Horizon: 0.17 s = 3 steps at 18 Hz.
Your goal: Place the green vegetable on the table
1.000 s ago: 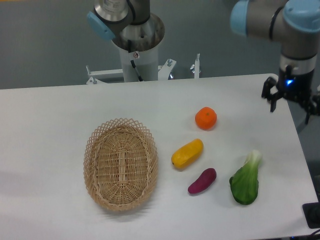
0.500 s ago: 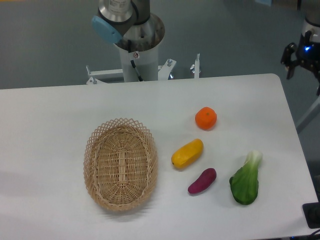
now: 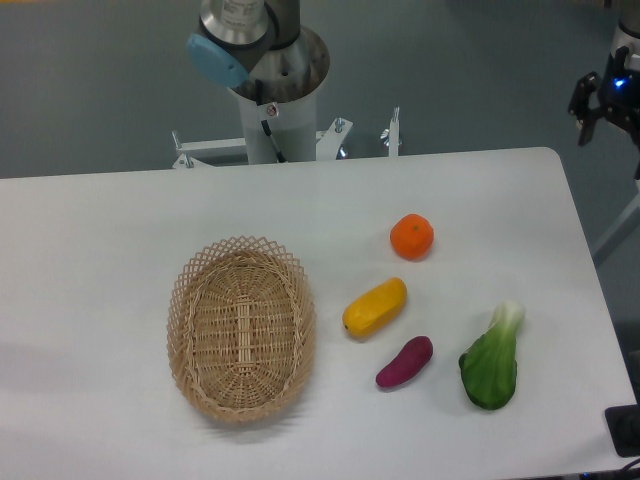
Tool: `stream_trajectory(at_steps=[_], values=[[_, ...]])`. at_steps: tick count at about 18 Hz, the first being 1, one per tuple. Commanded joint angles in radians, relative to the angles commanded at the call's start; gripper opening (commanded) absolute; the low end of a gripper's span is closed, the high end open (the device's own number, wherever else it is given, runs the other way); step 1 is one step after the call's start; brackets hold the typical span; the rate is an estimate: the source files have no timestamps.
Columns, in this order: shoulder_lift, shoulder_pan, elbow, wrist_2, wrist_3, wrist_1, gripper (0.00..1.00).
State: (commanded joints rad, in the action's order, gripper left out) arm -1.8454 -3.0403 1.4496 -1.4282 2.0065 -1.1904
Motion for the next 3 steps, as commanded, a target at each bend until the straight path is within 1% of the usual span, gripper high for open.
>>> stream_trajectory(at_steps=[3], values=[[0.000, 0.000, 0.000, 0.008, -0.008, 0.000, 1.00]])
